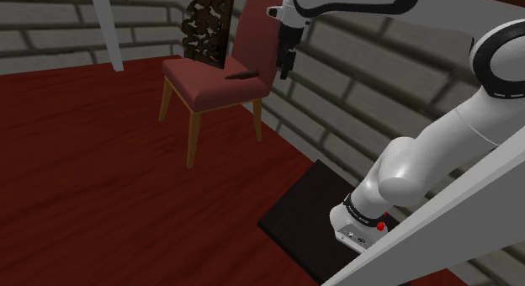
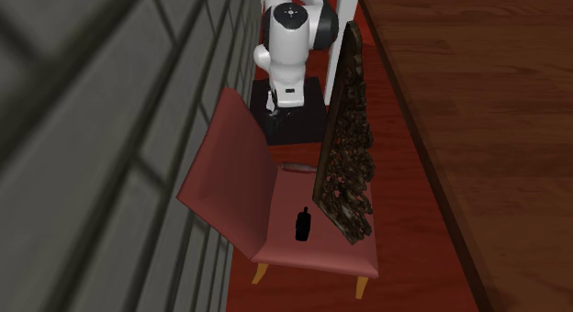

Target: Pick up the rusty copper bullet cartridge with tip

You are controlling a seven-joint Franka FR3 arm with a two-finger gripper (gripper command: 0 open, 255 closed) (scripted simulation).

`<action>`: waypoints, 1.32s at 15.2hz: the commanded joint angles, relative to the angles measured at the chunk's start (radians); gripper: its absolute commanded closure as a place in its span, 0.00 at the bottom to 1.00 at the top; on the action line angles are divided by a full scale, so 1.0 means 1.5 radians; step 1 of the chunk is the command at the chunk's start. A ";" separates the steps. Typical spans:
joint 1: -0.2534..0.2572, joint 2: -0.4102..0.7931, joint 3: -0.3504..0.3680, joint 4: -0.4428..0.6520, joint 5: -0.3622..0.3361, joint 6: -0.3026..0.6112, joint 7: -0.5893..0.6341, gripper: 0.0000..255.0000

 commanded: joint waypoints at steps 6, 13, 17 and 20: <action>0.029 0.163 0.001 0.162 0.018 0.021 -0.203 0.00; 0.038 0.246 0.017 0.232 0.027 0.046 -0.301 0.00; 0.038 0.248 0.017 0.199 0.027 0.081 -0.300 0.00; 0.038 0.249 0.018 0.195 0.027 0.086 -0.299 1.00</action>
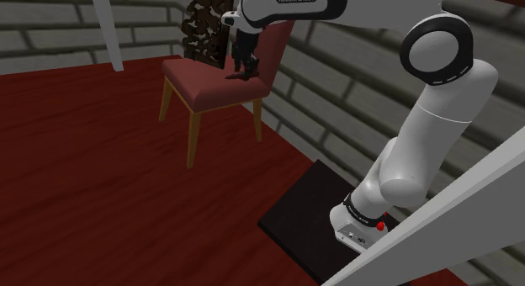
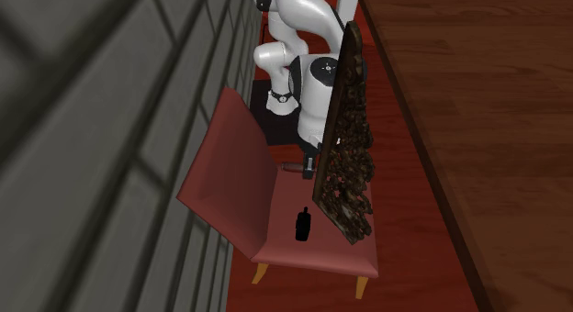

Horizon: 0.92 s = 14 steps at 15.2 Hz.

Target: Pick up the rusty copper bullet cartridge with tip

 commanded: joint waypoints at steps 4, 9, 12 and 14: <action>0.000 0.000 0.000 -0.002 0.000 0.002 0.000 1.00; 0.000 0.000 0.000 -0.002 0.000 0.002 0.000 1.00; 0.000 -0.002 0.000 0.023 0.000 -0.024 -0.001 1.00; 0.000 -0.002 0.000 0.040 0.000 -0.042 -0.002 1.00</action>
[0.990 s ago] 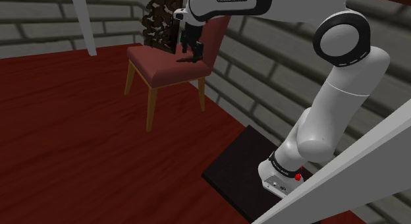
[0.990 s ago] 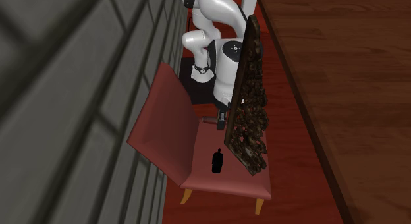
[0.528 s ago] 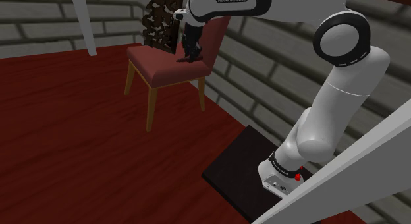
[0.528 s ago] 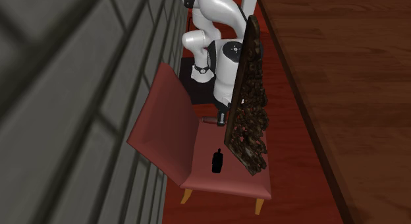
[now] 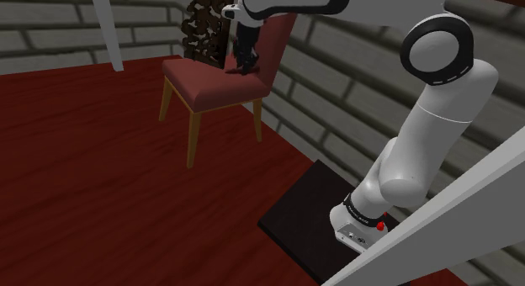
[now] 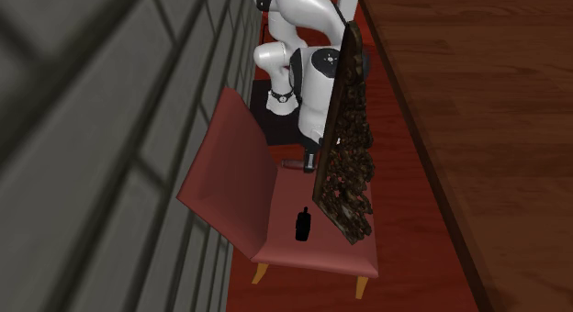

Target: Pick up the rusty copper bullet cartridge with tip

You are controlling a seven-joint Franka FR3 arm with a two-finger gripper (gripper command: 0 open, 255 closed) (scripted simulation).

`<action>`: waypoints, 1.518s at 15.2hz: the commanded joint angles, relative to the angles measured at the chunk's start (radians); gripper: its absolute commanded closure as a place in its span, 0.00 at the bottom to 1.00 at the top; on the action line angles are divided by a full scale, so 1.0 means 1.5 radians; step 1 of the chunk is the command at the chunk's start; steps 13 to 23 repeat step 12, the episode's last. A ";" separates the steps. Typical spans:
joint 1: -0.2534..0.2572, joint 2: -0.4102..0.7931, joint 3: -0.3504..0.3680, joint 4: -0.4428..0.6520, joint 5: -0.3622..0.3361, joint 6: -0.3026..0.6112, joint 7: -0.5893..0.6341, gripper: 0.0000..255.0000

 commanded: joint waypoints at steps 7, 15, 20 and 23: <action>-0.001 0.002 -0.001 0.075 0.001 -0.074 -0.004 1.00; -0.004 0.006 0.003 0.110 0.001 -0.104 -0.005 1.00; -0.004 0.006 0.003 0.110 0.001 -0.104 -0.005 1.00; -0.004 0.006 0.003 0.110 0.001 -0.104 -0.005 1.00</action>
